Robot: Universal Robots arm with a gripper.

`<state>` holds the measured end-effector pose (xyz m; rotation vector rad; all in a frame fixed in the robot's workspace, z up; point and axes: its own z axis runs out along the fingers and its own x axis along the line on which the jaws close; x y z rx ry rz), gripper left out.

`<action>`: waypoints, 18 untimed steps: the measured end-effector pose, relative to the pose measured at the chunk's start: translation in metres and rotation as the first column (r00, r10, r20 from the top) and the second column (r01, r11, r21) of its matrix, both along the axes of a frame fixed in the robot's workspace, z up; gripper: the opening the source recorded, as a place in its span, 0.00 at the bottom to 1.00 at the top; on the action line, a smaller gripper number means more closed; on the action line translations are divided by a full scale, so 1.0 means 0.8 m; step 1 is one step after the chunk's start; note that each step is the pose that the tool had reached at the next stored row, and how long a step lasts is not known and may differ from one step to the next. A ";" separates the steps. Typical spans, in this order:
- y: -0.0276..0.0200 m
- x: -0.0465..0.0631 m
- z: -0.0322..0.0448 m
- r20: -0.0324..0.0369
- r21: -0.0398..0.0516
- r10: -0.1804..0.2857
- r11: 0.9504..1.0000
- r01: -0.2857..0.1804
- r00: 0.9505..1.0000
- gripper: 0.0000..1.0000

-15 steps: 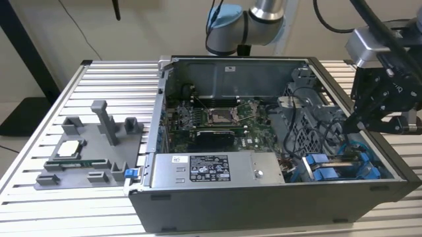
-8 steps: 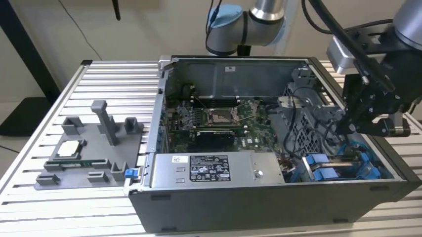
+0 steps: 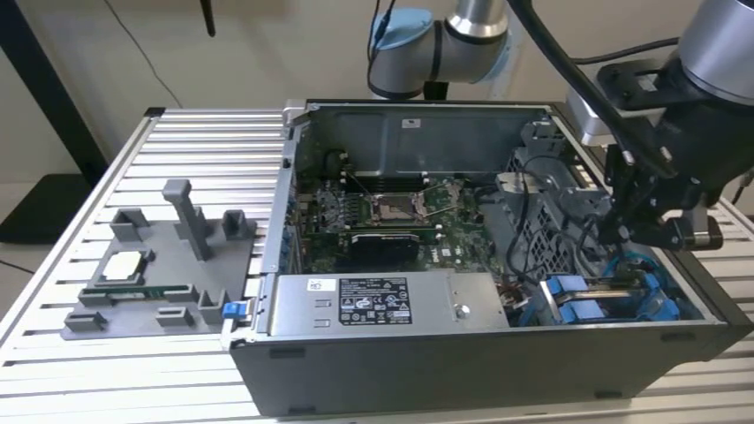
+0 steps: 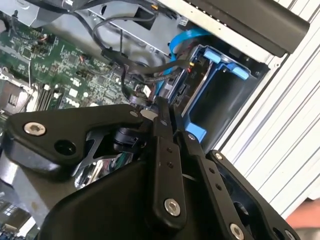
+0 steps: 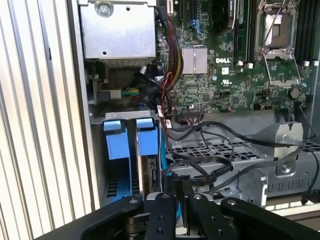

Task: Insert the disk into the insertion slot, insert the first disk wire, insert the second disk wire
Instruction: 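Insert the second disk wire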

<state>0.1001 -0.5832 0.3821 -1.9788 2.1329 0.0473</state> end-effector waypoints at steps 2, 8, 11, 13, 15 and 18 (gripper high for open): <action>-0.0006 0.000 -0.0026 0.002 -0.002 0.000 1.000 0.000 1.000 0.00; -0.0014 0.000 -0.0089 0.002 -0.023 0.000 1.000 0.000 1.000 0.00; -0.0014 0.000 -0.0108 0.002 -0.044 0.000 0.999 0.000 1.000 0.00; -0.0014 0.000 -0.0148 0.002 -0.049 0.000 0.999 0.000 1.000 0.00; -0.0013 0.000 -0.0190 0.002 -0.050 0.000 0.999 0.000 1.000 0.00; -0.0013 0.000 -0.0260 0.002 -0.050 0.000 0.999 0.000 1.000 0.00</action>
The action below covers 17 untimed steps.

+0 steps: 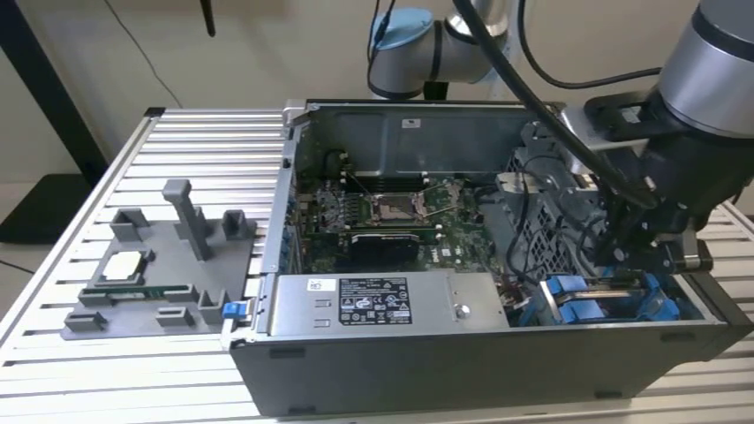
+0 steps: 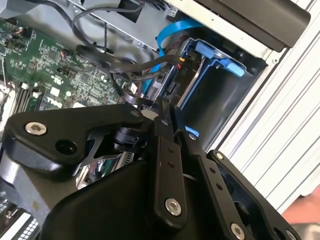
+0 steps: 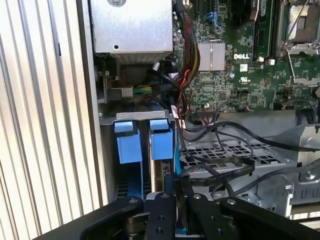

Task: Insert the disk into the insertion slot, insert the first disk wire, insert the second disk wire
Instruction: 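Insert the second disk wire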

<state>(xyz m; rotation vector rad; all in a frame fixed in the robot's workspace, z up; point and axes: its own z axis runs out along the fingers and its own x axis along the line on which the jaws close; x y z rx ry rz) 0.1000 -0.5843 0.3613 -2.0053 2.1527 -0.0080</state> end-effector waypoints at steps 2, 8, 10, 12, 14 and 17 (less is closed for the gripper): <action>0.0000 0.000 -0.0045 0.001 0.000 0.000 1.000 0.000 1.000 0.00; 0.0000 0.004 -0.0149 0.005 0.000 0.003 1.000 -0.003 1.000 0.00; -0.0001 0.007 -0.0159 0.006 0.000 0.003 1.000 -0.003 1.000 0.00; 0.0000 0.010 -0.0170 0.006 0.000 0.003 1.000 -0.003 1.000 0.00; 0.0000 0.012 -0.0182 0.006 0.001 0.003 1.000 -0.003 1.000 0.00; -0.0004 0.015 -0.0203 0.006 0.001 0.003 1.000 -0.003 1.000 0.00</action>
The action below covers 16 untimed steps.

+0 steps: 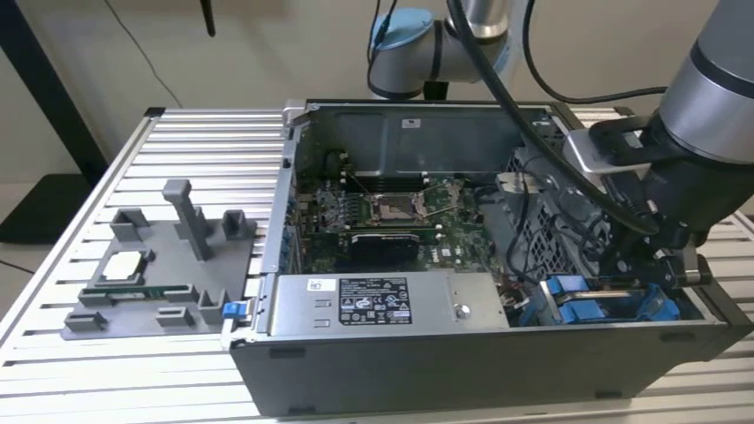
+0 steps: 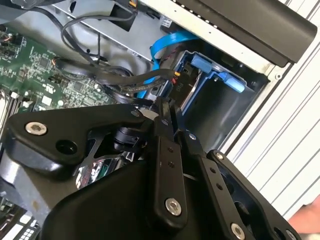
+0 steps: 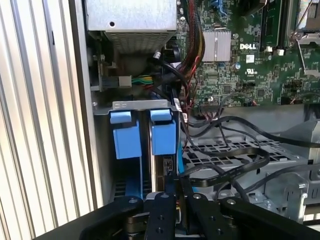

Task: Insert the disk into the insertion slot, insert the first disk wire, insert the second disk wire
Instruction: 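Insert the second disk wire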

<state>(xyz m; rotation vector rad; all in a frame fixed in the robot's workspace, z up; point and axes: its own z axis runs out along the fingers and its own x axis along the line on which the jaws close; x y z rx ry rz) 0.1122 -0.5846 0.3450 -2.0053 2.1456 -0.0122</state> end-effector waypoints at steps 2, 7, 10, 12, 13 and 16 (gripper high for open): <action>-0.0004 0.002 -0.0016 0.000 0.001 0.000 1.000 0.000 1.000 0.00; -0.0013 0.004 -0.0051 0.000 0.004 0.000 1.000 0.000 1.000 0.00; -0.0018 0.004 -0.0060 0.000 0.007 0.000 1.000 0.000 1.000 0.00; -0.0023 0.004 -0.0067 0.000 0.007 0.000 1.000 0.000 1.000 0.00; -0.0025 0.004 -0.0072 0.000 0.007 0.000 1.000 0.000 1.000 0.00; -0.0030 0.005 -0.0100 0.000 0.007 0.000 1.000 0.000 1.000 0.00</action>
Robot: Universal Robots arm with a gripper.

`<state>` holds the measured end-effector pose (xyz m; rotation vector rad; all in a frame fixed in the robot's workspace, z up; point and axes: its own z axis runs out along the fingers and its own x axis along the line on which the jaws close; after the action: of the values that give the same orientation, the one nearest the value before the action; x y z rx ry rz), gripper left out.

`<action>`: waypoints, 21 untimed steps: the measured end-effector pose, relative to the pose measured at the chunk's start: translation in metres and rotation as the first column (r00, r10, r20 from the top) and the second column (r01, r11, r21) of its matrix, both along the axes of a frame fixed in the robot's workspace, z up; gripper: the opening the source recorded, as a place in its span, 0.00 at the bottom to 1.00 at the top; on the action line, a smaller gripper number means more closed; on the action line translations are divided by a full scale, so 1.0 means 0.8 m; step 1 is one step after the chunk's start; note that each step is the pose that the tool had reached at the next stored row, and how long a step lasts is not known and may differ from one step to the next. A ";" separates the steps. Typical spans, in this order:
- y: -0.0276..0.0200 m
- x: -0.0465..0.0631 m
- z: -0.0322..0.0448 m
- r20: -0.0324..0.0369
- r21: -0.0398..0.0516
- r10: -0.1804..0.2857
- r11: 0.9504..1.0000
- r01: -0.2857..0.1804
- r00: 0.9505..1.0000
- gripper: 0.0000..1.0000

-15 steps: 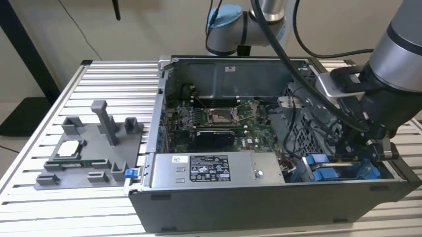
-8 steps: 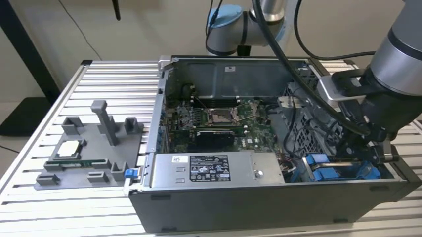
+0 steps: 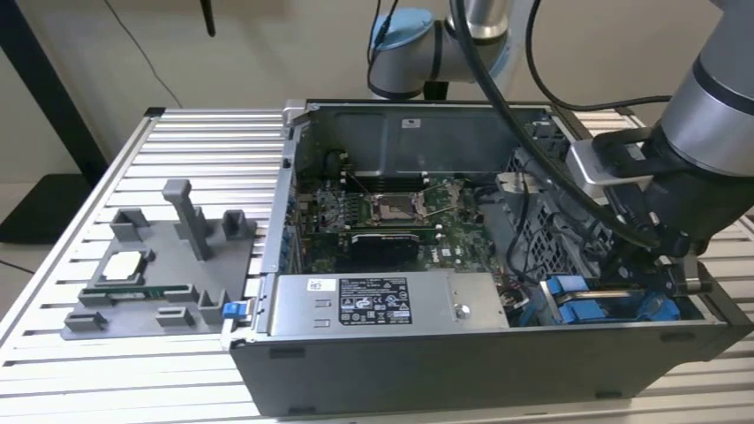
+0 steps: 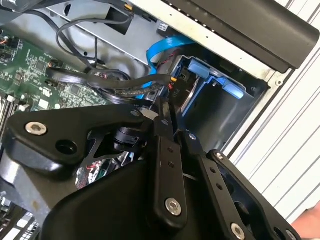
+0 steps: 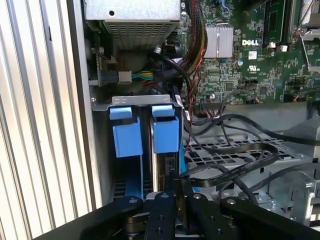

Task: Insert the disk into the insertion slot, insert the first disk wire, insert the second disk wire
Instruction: 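Insert the second disk wire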

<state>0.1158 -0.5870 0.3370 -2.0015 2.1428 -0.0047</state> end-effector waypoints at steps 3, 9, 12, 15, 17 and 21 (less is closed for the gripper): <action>0.0001 0.000 -0.0024 0.000 0.000 0.000 1.000 0.000 1.000 0.00; 0.0000 0.000 0.0072 0.000 0.008 0.000 1.000 0.000 1.000 1.00; 0.0000 0.000 0.0222 0.000 0.008 0.000 1.000 0.000 1.000 1.00; 0.0000 0.000 0.0382 0.000 0.009 0.000 1.000 0.000 1.000 1.00; 0.0000 0.000 0.0474 0.000 0.009 0.000 1.000 0.000 1.000 1.00; 0.0000 0.000 0.0622 -0.008 0.009 0.000 1.000 0.000 1.000 1.00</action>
<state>0.1160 -0.5870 0.3867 -1.9999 2.1434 0.0129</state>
